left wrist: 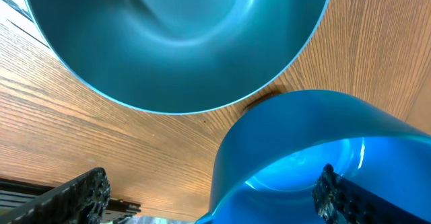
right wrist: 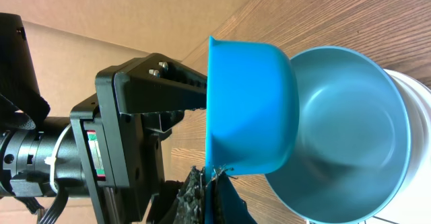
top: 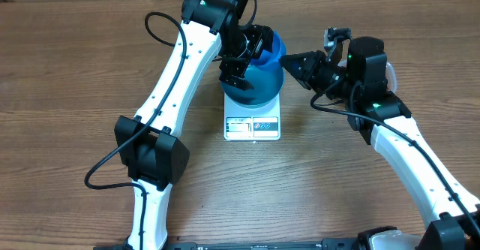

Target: Scoop item into bowl and weigh 150g on scale

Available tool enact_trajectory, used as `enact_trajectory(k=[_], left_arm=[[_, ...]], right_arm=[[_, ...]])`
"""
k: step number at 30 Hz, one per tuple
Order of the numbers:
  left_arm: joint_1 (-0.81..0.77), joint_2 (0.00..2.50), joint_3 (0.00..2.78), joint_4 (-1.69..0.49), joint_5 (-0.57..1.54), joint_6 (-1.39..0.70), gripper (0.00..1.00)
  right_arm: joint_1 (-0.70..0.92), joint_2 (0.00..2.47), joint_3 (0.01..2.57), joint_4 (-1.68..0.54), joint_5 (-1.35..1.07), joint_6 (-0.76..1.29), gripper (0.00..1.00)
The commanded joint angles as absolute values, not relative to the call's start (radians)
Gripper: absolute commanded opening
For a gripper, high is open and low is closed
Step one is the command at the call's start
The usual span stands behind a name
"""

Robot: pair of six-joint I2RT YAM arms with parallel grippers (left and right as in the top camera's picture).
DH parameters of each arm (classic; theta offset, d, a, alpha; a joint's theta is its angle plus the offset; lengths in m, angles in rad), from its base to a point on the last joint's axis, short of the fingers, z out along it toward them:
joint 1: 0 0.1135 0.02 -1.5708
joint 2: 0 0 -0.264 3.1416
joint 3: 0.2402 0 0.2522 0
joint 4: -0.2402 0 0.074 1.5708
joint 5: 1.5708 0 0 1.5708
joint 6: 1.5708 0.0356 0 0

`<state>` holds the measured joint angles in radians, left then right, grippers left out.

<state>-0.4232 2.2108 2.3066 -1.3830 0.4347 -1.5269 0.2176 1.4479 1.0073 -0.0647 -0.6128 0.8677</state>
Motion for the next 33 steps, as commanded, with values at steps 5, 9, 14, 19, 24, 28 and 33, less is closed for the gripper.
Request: enact_trajectory(k=[5, 9, 14, 19, 24, 28, 33], left_arm=[[-0.406, 2.212, 2.328, -1.383, 0.457, -1.495, 1.0], [-0.398, 2.212, 2.328, -1.383, 0.492, -1.488, 0.99], [-0.39, 2.212, 2.328, -1.383, 0.503, -1.458, 1.0], [-0.39, 2.21, 2.329, -1.383, 0.544, -1.419, 1.0], [-0.389, 2.206, 2.347, -1.388, 0.537, -1.381, 1.0], [-0.383, 2.188, 2.361, -1.393, 0.485, -1.368, 1.0], [-0.365, 2.134, 2.361, -1.402, 0.389, -1.353, 1.0]], right_arm=[[0.223, 1.446, 1.028, -0.059, -0.603, 0.864, 0.04], [0.223, 1.446, 1.028, -0.059, -0.603, 0.864, 0.04], [0.223, 1.446, 1.028, -0.059, -0.603, 0.864, 0.04], [0.223, 1.446, 1.028, -0.059, -0.595, 0.864, 0.04], [0.223, 1.446, 1.028, -0.06, -0.577, 0.864, 0.04], [0.223, 1.446, 1.028, -0.063, -0.56, 0.864, 0.04], [0.221, 1.446, 1.028, -0.063, -0.544, 0.864, 0.04]])
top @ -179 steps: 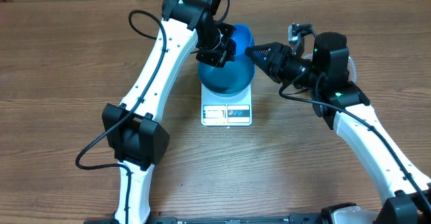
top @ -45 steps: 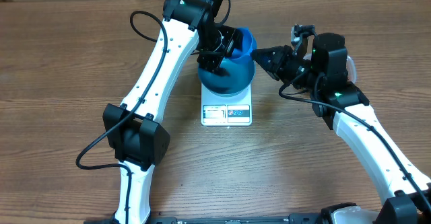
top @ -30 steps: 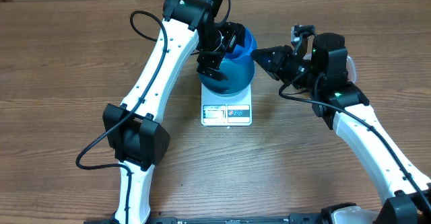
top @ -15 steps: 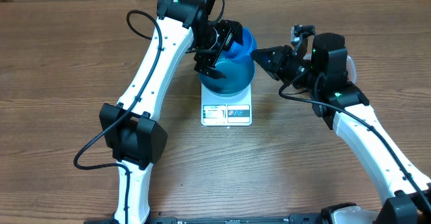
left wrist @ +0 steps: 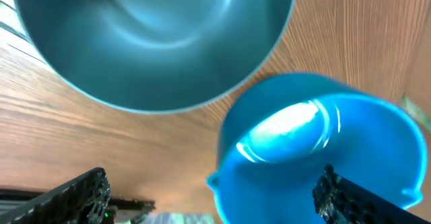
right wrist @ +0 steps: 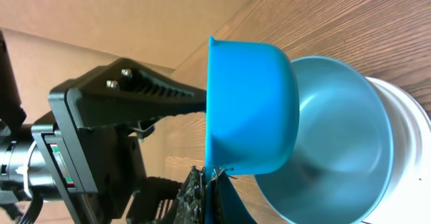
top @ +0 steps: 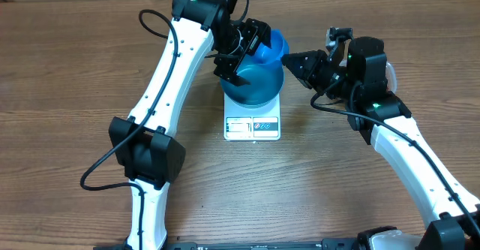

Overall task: Scoop item into bowl and weigh 150g on scale
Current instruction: 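Release the scoop with the left gripper and withdraw it upward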

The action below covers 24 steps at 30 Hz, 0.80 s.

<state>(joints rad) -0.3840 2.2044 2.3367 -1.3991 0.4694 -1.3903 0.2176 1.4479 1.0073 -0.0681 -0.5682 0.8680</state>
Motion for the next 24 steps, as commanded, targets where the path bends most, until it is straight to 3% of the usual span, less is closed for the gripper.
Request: enact_trajectory(k=[1, 8, 17, 24], left_arm=[[-0.361, 2.122, 2.361, -1.402, 0.371, -1.344, 1.0], [-0.324, 2.028, 2.361, -1.398, 0.303, -1.148, 1.0], [-0.215, 1.96, 2.361, -1.459, 0.303, -0.455, 1.0], [-0.154, 1.958, 2.361, -1.523, 0.303, -0.275, 0.99]], right_arm=[[0.22, 1.446, 1.028, -0.063, -0.543, 0.864, 0.04], [0.219, 1.446, 1.028, -0.063, -0.54, 0.863, 0.04], [0.219, 1.446, 1.028, -0.063, -0.544, 0.85, 0.04], [0.22, 1.446, 1.028, -0.067, -0.544, 0.829, 0.04]])
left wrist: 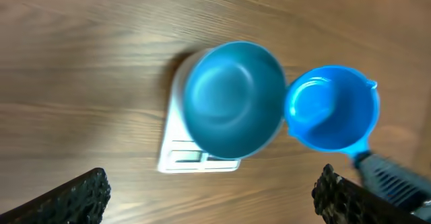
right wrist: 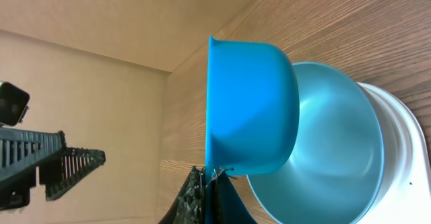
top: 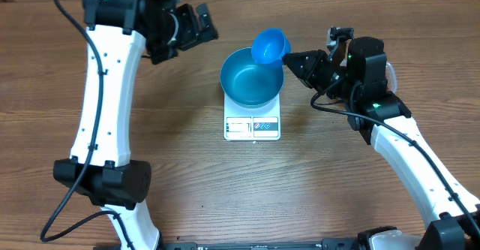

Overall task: Scoop item into bowl and weigh 150g on scale
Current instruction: 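Release the scoop with the left gripper and withdraw it upward, then carry the blue scoop with the right gripper to the bean tub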

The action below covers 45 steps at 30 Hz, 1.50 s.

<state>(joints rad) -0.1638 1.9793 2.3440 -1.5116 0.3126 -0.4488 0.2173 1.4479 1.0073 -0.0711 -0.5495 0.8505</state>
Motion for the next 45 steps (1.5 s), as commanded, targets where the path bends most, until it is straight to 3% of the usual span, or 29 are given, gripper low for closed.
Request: enact_trajectory(k=[1, 16, 26, 45], left_arm=[[-0.151, 1.958, 2.361, -1.526, 0.303, -0.264, 1.0], [-0.151, 1.958, 2.36, -1.534, 0.303, -0.265, 1.0], [-0.151, 1.958, 2.36, -1.533, 0.303, -0.265, 1.0], [-0.151, 1.958, 2.36, -1.533, 0.303, -0.265, 1.0]], right_arm=[[0.22, 1.446, 1.028, -0.067, -0.544, 0.83, 0.04], [0.216, 1.398, 1.042, -0.128, -0.511, 0.775, 0.04], [0.216, 1.328, 1.307, -0.624, -0.24, 0.57, 0.04], [0.216, 1.319, 1.5, -1.061, 0.496, 0.361, 0.04]])
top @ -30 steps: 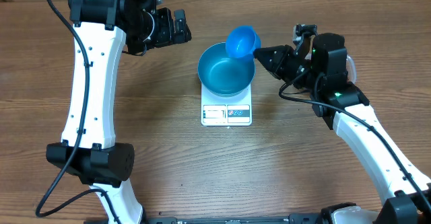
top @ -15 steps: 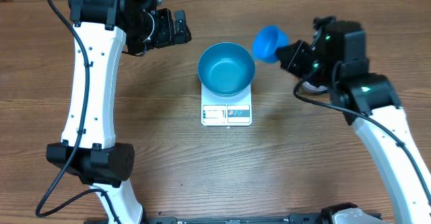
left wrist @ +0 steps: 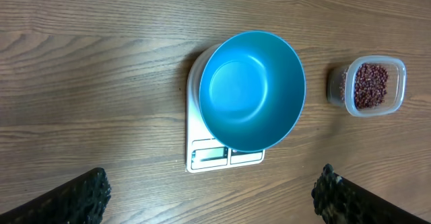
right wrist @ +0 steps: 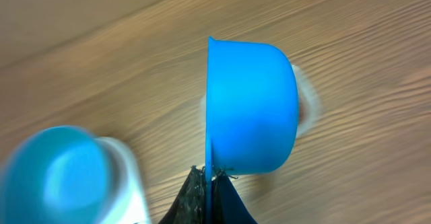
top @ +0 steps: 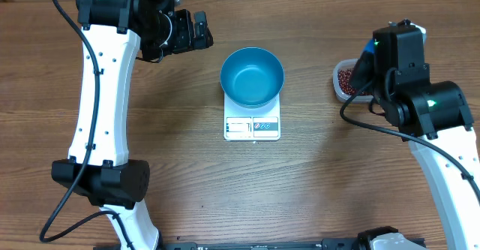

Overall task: Scoop item into bowl and weigh 150g on scale
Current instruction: 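Carry the blue scoop with the right gripper to the bean tub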

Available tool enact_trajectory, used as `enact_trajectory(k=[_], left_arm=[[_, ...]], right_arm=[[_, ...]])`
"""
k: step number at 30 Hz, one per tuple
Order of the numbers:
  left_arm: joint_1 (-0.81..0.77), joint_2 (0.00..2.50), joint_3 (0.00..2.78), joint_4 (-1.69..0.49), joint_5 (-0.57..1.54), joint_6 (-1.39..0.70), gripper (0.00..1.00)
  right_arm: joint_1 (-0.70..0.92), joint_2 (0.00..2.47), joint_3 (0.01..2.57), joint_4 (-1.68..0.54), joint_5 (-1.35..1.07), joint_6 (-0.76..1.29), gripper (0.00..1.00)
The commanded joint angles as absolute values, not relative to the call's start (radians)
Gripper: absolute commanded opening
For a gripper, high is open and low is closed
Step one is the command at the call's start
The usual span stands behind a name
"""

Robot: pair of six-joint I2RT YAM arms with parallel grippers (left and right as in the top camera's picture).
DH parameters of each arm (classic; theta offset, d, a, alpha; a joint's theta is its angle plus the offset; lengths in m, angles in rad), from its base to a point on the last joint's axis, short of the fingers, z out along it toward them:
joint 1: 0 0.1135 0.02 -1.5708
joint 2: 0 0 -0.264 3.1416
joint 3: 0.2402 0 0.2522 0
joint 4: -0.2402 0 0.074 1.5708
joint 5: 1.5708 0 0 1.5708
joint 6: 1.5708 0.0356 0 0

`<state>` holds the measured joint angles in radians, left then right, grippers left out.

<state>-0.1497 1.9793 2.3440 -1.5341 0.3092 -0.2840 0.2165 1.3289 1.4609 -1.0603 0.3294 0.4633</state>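
A blue bowl (top: 252, 76) sits on the white scale (top: 252, 124) at mid-table; the left wrist view also shows the bowl (left wrist: 250, 99), with nothing in it. My right gripper (right wrist: 210, 180) is shut on the handle of a blue scoop (right wrist: 250, 123), held on edge above the clear tub of red beans (top: 346, 79). The tub's pale rim (right wrist: 306, 106) peeks from behind the scoop. My left gripper (top: 196, 28) hangs open, high at the back left, holding nothing.
The tub of beans (left wrist: 367, 86) stands to the right of the scale (left wrist: 225, 155) on bare wooden tabletop (top: 315, 190). The right arm's wrist housing (top: 397, 55) covers part of the tub from above.
My right gripper has carried the scoop from the bowl's far right rim over to the bean tub on the right. The left arm has barely shifted.
First my left gripper hung open close over the bowl on the scale, with the right holding the scoop at the bowl's rim. Then the left was up at the back left, away from the bowl. Now the scoop is over the bean tub.
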Motion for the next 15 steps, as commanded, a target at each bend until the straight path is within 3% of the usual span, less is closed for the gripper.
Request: enact_trajectory(k=[1, 15], left_arm=[[-0.151, 1.958, 2.36, -1.533, 0.303, -0.265, 1.0], [-0.151, 1.958, 2.36, -1.533, 0.303, -0.265, 1.0]], right_arm=[[0.216, 1.319, 1.5, -1.058, 0.506, 0.331, 0.04], [0.216, 1.449, 1.498, -1.024, 0.575, 0.04, 0.04]])
